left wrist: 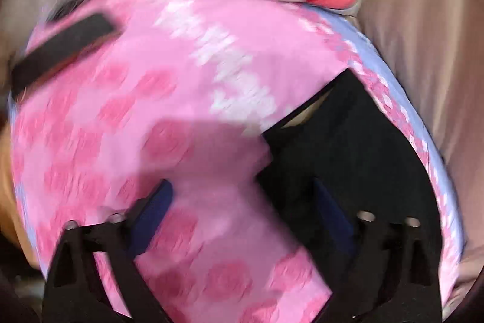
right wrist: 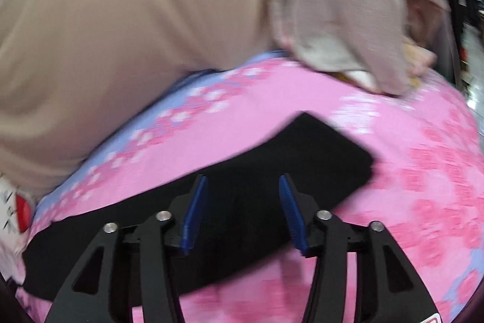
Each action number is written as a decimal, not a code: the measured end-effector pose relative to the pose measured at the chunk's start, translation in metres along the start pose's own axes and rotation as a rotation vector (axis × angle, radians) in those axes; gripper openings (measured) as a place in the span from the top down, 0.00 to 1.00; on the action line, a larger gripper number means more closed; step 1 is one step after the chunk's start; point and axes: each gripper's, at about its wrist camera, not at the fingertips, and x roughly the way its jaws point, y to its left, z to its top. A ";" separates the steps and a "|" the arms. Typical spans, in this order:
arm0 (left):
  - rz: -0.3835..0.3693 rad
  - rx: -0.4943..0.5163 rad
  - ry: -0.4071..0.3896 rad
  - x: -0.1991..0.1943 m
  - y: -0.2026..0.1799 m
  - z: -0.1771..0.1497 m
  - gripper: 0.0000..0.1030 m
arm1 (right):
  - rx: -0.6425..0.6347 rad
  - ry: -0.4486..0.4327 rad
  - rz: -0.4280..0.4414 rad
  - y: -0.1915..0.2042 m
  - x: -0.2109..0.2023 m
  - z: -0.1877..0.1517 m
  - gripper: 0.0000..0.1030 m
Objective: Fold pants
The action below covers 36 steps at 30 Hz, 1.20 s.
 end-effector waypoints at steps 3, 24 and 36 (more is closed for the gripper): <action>-0.055 0.072 -0.049 -0.003 -0.029 0.019 0.90 | -0.074 0.036 0.081 0.050 0.011 -0.002 0.50; -0.048 0.289 -0.297 -0.070 -0.040 -0.035 0.19 | -0.749 0.638 0.641 0.462 0.183 -0.121 0.83; 0.057 0.424 -0.204 -0.010 -0.096 -0.053 0.19 | -0.723 0.480 0.577 0.466 0.202 -0.090 0.96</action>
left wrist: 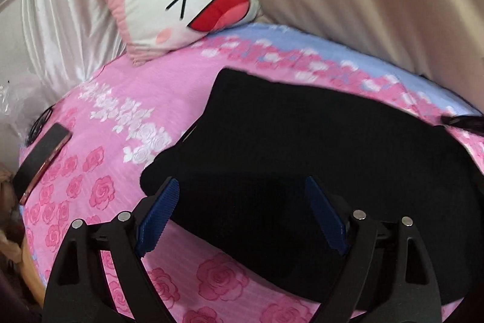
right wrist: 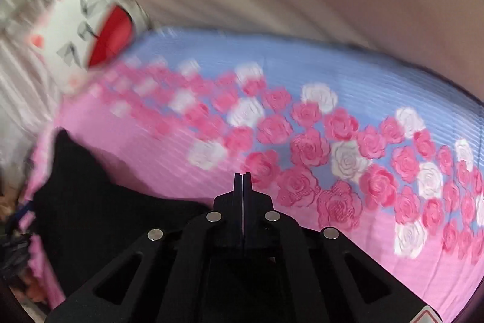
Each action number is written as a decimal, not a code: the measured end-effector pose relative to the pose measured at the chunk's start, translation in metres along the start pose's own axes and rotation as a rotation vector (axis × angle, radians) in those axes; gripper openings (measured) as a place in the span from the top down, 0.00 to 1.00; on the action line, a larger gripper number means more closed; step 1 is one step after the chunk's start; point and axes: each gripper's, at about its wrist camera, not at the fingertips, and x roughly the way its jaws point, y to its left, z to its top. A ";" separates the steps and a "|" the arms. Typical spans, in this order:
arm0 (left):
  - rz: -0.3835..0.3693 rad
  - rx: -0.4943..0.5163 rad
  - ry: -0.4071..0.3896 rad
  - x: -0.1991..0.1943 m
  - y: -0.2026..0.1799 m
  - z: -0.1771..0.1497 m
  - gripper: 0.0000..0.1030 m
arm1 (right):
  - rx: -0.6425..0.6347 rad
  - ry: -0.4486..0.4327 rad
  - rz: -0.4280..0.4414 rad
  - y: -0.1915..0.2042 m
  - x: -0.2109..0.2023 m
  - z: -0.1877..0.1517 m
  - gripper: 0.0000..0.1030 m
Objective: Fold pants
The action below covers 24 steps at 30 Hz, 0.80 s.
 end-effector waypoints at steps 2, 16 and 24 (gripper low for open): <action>-0.021 -0.024 0.013 0.003 0.007 0.001 0.19 | -0.012 -0.071 0.027 0.011 -0.035 -0.013 0.93; 0.138 0.027 0.019 0.039 0.000 0.037 0.08 | -0.021 0.005 -0.007 0.045 0.026 -0.002 0.92; 0.065 0.022 0.121 0.056 0.016 0.082 0.07 | -0.087 0.017 0.079 0.067 -0.037 -0.064 0.92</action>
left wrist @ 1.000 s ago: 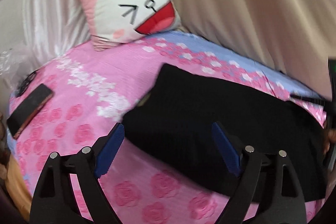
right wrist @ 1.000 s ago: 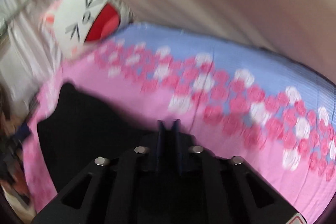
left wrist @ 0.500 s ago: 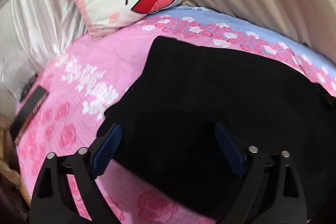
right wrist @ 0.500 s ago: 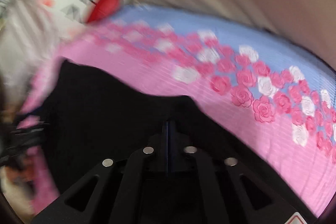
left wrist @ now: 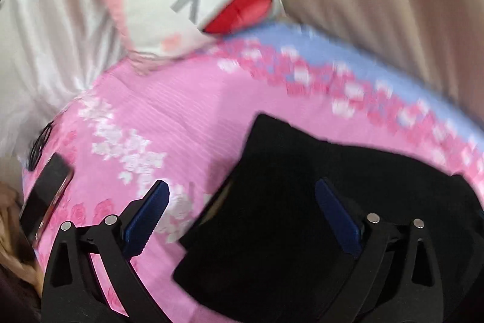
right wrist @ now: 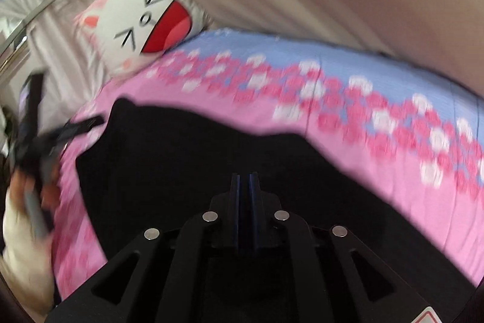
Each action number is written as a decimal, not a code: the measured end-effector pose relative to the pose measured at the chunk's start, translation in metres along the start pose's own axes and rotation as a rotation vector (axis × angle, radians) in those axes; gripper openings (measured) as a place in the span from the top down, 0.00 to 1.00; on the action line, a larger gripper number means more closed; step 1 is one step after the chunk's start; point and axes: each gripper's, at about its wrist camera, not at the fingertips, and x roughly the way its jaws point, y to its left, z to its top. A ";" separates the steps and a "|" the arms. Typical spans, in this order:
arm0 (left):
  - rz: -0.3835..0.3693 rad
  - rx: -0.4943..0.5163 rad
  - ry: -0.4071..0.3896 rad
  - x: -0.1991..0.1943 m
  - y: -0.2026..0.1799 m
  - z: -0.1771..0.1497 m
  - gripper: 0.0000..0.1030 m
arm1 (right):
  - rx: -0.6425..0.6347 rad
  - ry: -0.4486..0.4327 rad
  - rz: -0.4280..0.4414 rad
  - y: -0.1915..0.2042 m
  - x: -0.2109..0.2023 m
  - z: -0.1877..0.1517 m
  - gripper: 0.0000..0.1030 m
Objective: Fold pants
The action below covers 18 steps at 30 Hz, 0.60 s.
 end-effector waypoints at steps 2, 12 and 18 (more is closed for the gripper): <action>0.083 0.032 0.045 0.031 -0.012 0.008 0.07 | -0.010 0.039 -0.051 -0.002 0.008 -0.007 0.92; 0.289 0.071 -0.024 0.056 -0.030 0.041 0.06 | 0.114 0.009 -0.030 -0.042 0.053 0.035 1.00; 0.169 -0.021 -0.178 -0.035 -0.007 0.027 0.07 | 0.126 -0.142 -0.033 -0.045 -0.026 0.011 0.80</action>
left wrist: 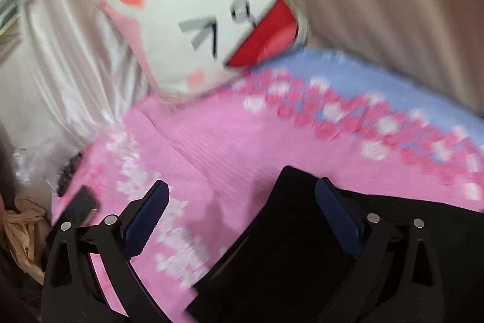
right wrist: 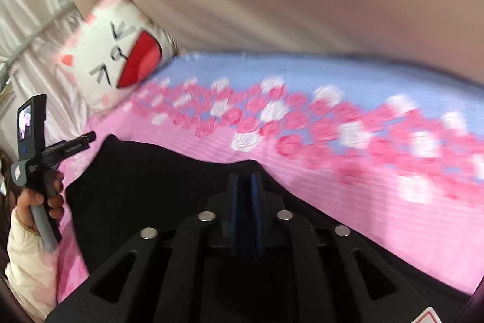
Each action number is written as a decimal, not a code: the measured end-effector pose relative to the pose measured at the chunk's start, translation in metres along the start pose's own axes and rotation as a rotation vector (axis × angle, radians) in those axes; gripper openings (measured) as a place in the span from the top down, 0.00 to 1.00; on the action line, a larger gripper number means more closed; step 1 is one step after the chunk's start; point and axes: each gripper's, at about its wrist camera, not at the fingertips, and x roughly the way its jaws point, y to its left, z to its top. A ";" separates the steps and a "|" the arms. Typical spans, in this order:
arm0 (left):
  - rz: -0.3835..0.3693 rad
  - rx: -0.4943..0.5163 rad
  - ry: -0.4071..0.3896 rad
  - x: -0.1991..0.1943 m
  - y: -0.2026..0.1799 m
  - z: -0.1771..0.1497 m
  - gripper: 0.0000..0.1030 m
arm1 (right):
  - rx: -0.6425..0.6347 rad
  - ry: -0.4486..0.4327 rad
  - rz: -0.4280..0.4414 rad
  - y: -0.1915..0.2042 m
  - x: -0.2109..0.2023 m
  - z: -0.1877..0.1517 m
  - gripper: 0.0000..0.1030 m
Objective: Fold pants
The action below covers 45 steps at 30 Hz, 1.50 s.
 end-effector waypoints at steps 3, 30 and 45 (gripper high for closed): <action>-0.074 0.012 -0.106 -0.060 0.005 -0.009 0.07 | 0.027 -0.085 -0.077 -0.033 -0.069 -0.030 0.60; -0.480 0.538 -0.175 -0.244 -0.265 -0.182 0.05 | 0.600 -0.234 -0.726 -0.347 -0.365 -0.241 0.96; -0.528 0.552 -0.145 -0.252 -0.271 -0.199 0.05 | 0.803 -0.254 -0.598 -0.314 -0.386 -0.299 0.41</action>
